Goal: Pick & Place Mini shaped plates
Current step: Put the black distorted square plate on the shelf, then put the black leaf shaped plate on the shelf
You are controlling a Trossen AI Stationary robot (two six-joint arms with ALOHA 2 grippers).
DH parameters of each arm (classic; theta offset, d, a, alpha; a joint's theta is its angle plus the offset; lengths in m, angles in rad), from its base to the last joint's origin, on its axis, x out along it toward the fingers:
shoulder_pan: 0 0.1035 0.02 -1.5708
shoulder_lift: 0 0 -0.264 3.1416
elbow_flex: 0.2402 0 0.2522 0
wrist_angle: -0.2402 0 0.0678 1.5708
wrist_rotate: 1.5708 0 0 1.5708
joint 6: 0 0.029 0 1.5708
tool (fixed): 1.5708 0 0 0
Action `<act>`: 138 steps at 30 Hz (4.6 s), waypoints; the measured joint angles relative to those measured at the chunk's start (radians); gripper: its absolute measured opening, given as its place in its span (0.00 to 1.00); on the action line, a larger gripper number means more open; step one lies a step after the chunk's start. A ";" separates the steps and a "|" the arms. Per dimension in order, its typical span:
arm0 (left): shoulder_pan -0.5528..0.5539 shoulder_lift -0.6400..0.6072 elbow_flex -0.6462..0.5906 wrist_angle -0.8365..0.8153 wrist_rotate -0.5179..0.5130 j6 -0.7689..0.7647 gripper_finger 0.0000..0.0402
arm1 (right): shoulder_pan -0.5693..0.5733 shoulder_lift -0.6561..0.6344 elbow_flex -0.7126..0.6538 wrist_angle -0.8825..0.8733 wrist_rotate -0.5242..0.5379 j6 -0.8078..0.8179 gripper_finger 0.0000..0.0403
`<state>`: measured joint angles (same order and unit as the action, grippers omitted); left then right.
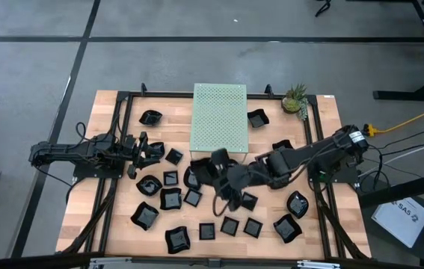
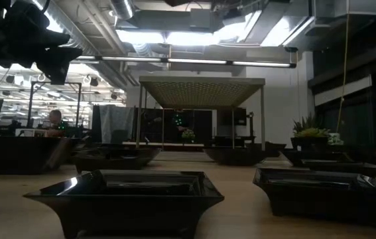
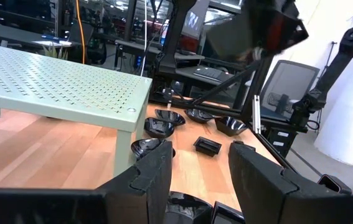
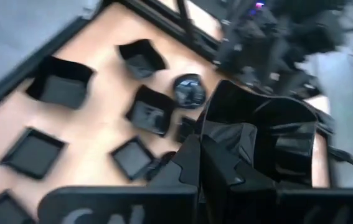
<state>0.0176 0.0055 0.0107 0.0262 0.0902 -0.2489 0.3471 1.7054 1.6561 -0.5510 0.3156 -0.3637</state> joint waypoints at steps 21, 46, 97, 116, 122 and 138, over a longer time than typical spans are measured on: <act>0.000 0.000 0.000 0.000 0.000 0.000 0.38 | -0.368 0.000 0.001 -0.019 0.060 -0.093 0.01; 0.000 0.000 0.000 0.000 0.000 0.000 0.38 | -0.720 0.000 -0.158 0.066 -0.136 -0.290 0.01; 0.000 0.000 0.000 0.000 0.000 0.000 0.38 | -0.764 0.003 -0.205 0.124 -0.209 -0.317 0.26; 0.000 0.000 0.000 0.000 -0.009 0.000 0.38 | -0.598 -0.110 -0.127 -0.200 -0.270 -0.054 0.30; 0.000 0.000 0.000 0.000 -0.010 0.000 0.38 | -0.524 -0.115 -0.128 -0.299 -0.301 0.016 0.30; 0.000 0.000 0.000 0.000 -0.011 0.000 0.38 | -0.264 -0.090 -0.128 -0.395 -0.203 0.387 0.30</act>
<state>0.0174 0.0054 0.0106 0.0261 0.0796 -0.2489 0.0834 1.6150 1.5280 -0.9458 0.1128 0.0230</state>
